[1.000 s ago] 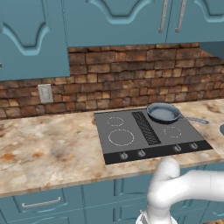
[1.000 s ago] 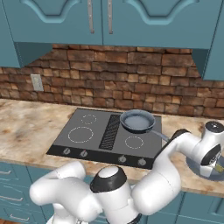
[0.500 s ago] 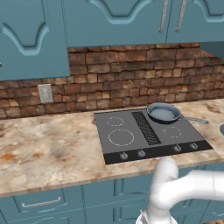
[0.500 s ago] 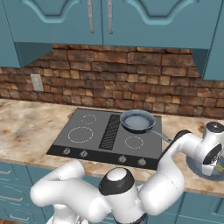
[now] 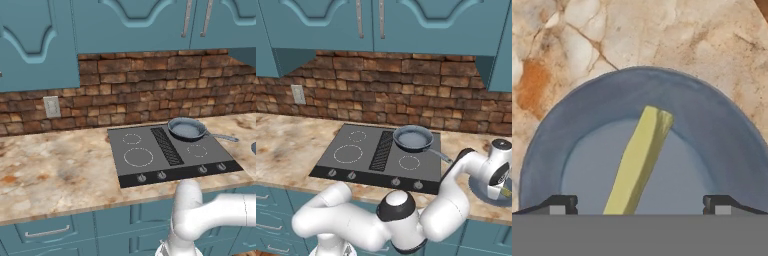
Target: Pick up the butter stick and place it in the pan. Then turn on the burner for the pan.
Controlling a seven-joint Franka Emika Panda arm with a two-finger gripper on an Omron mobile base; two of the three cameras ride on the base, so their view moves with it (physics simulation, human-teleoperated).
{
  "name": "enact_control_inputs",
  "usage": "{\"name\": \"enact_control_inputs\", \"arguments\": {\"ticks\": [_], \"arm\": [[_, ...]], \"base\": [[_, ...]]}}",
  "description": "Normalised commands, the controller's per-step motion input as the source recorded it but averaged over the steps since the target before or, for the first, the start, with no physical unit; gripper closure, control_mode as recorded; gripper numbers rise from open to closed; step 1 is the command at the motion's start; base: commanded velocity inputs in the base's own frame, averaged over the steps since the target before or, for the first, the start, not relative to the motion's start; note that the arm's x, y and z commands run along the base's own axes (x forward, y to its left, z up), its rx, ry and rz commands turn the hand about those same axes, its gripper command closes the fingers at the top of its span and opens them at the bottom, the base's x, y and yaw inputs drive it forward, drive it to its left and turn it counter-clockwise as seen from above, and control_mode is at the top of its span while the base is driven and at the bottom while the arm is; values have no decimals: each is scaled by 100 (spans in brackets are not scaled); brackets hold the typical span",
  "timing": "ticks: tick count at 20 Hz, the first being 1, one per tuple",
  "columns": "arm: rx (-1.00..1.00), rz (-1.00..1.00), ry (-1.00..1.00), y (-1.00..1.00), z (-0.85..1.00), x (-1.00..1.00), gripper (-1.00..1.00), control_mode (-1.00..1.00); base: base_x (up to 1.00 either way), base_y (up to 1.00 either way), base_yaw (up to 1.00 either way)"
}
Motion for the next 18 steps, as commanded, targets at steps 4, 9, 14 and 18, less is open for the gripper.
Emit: {"name": "enact_control_inputs", "arguments": {"ticks": [4,9,14,18], "arm": [[4,0,2,-10,-8,5,-100,-100],[4,0,1,-10,-11,1,-100,-100],[2,0,1,-6,-17,1,-100,-100],[0,0,7,0,-32,0,100,-100]], "base": [[0,0,0],[0,0,0],[0,0,0],[0,0,0]]}}
